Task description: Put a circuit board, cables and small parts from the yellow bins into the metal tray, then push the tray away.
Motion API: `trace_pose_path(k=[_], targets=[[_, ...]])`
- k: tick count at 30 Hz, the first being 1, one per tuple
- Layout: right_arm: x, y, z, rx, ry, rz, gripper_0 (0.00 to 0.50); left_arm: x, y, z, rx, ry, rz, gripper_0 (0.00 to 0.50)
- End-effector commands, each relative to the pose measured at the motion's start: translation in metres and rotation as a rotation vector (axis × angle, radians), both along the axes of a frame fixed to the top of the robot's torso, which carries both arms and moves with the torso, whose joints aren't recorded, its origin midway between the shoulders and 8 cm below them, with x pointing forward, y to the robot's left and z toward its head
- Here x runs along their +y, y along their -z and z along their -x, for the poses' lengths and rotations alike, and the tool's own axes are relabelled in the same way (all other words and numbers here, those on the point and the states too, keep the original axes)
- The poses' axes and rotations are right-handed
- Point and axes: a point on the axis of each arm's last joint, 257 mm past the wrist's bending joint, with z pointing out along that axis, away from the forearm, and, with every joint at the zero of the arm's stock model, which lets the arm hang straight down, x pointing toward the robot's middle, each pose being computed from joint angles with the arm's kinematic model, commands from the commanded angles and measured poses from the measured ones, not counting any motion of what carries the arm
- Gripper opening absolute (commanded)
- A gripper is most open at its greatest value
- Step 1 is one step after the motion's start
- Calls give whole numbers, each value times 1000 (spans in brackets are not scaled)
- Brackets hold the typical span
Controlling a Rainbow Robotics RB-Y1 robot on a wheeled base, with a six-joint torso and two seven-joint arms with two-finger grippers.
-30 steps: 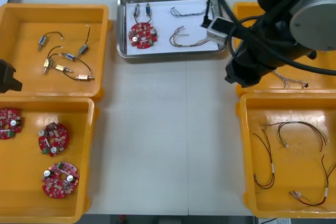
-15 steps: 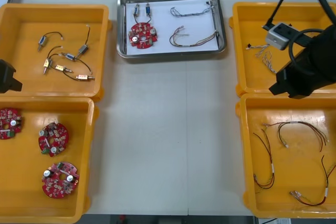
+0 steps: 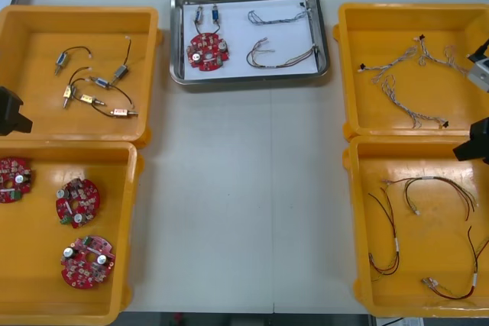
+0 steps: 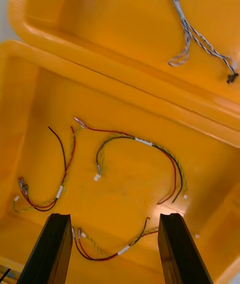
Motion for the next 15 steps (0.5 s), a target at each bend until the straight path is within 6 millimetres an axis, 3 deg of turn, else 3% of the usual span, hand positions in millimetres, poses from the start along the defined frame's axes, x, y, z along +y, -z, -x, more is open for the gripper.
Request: trace_pose_path(k=[1, 15], targets=[[-35, -7, 14, -25, 126, 48, 500, 18, -18, 2, -33, 21, -72, 500], [-51, 17, 46, 2, 327, -12, 500, 18, -18, 2, -33, 21, -72, 500]])
